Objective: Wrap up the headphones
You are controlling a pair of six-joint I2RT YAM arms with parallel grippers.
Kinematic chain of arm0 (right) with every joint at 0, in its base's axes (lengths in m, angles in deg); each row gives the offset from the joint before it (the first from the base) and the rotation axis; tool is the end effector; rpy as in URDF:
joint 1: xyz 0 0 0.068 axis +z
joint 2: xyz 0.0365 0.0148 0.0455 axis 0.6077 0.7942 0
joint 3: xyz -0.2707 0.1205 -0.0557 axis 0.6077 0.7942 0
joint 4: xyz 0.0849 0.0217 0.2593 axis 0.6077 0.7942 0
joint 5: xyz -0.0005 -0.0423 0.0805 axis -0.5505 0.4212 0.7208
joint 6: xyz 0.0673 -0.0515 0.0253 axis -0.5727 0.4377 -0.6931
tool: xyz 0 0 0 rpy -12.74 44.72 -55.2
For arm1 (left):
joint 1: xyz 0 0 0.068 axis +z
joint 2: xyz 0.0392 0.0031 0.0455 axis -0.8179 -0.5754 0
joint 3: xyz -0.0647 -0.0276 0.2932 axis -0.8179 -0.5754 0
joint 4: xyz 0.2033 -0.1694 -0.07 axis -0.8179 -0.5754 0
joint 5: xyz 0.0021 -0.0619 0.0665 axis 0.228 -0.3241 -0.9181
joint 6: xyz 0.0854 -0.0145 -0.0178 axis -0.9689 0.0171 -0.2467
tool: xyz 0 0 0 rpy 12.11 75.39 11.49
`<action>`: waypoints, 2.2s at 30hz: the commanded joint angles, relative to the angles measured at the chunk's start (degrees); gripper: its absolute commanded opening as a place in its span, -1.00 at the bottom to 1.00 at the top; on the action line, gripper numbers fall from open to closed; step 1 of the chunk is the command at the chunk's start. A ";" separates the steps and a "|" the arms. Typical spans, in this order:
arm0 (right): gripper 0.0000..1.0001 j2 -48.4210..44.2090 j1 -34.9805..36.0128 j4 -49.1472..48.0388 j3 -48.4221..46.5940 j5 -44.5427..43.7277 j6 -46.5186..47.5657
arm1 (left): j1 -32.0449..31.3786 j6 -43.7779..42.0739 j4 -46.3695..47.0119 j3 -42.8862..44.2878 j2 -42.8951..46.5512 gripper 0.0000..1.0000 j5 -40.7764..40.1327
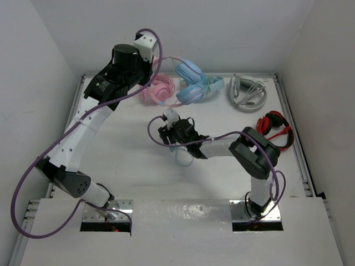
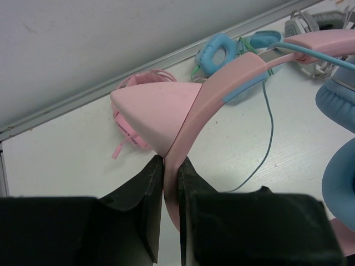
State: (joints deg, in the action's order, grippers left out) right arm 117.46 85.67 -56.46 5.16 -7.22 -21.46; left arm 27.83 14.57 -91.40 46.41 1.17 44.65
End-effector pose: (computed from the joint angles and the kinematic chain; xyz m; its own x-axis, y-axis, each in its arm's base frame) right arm 0.2959 0.3167 0.1518 -0.3524 -0.1635 -0.9215 -0.6158 0.7820 0.0967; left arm 0.3300 -0.1580 0.4946 -0.2649 0.2754 -0.9241 0.3883 0.9077 0.1592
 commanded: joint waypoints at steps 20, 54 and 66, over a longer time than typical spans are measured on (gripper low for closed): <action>-1.00 0.63 7.46 1.49 2.49 -9.24 -4.35 | 2.08 2.74 7.64 6.21 0.64 -1.00 -7.30; -1.00 -34.37 1.77 14.96 -0.22 -17.23 21.05 | -1.50 -24.24 25.67 -33.24 4.23 -1.00 -6.76; -1.00 -23.12 -13.17 19.24 -19.91 -18.29 26.42 | -9.78 -26.35 21.70 -37.82 5.99 -1.00 -6.33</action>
State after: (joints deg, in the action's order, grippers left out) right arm 93.02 77.01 -35.44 -10.66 -23.44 3.61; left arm 20.44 -8.88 -70.61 10.02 4.01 37.35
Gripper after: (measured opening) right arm 0.002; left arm 0.106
